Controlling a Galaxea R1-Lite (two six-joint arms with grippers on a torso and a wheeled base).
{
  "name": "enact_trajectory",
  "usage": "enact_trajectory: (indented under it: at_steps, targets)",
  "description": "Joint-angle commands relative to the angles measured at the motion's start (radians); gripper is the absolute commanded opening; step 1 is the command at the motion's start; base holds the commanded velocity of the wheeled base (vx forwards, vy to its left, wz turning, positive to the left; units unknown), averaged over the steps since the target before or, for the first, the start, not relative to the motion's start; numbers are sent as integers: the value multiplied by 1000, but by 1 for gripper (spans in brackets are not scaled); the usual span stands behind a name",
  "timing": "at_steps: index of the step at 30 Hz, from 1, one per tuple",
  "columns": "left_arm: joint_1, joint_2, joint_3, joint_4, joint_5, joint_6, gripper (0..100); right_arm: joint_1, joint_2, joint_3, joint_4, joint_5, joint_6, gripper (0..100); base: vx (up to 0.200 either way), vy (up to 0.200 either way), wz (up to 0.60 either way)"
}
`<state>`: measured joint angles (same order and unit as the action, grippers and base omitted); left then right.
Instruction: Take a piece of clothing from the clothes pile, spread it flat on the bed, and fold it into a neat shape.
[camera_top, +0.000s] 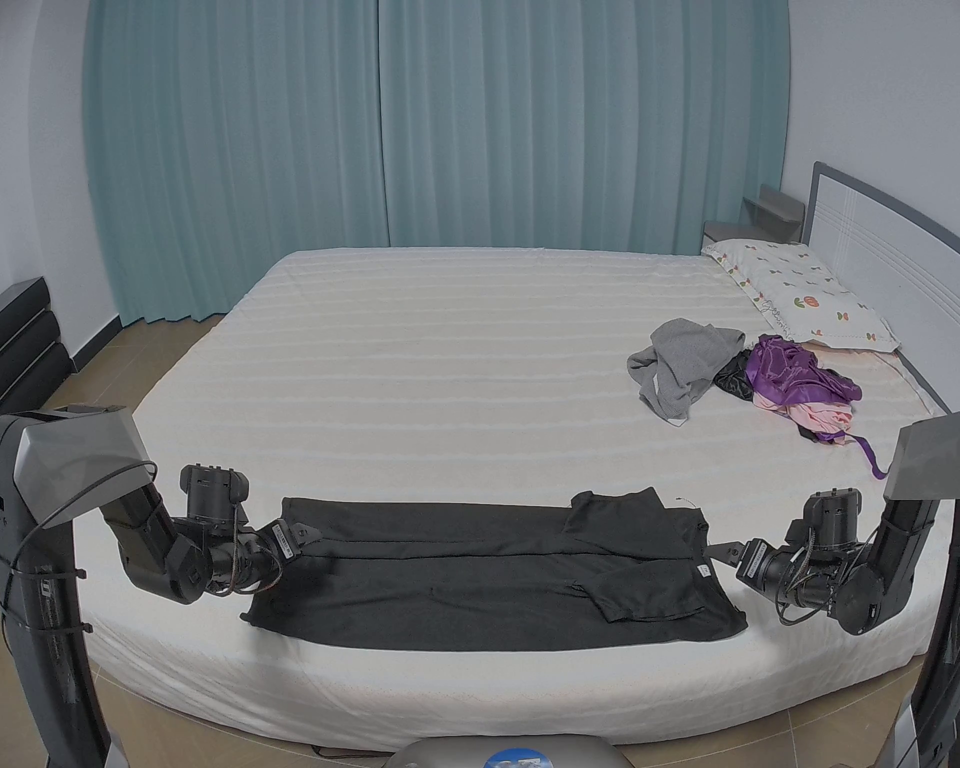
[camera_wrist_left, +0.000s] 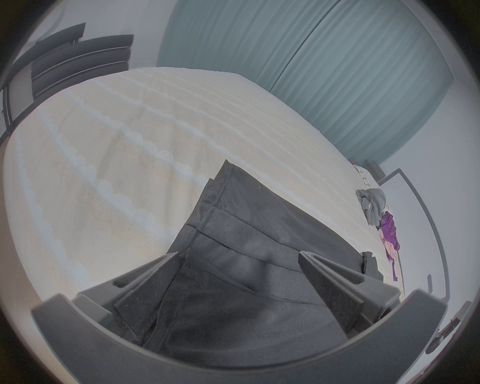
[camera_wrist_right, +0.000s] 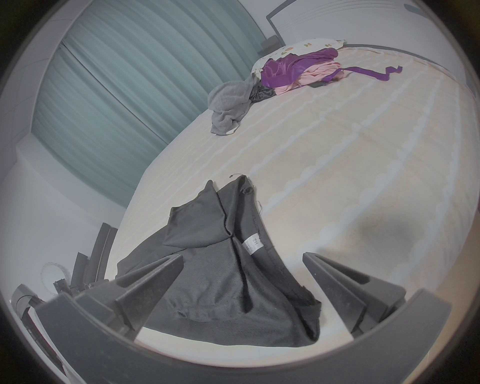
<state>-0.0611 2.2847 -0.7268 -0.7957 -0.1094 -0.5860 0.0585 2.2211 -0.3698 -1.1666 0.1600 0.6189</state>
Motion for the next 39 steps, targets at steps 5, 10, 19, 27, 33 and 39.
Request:
enact_trajectory:
  at_steps: [5,10,19,27,33,39]
  targets:
    - [3,55,-6,-30,8,6,0,12,40,-57,12,47,-7,100,0,0,0]
    - [10,53,-11,-31,53,2,0,38,80,-147,39,47,-28,100,0,0,0]
    - [44,55,-10,-31,63,-28,0,83,166,-278,116,42,-45,100,0,0,0]
    - [44,67,-14,-39,63,-43,0,93,195,-324,146,38,-47,100,0,0,0]
    - [44,67,-13,-39,63,-43,0,93,196,-324,153,35,-64,0,0,0,0]
    - [44,68,-14,-39,63,-43,0,67,160,-284,150,33,-67,0,0,0,0]
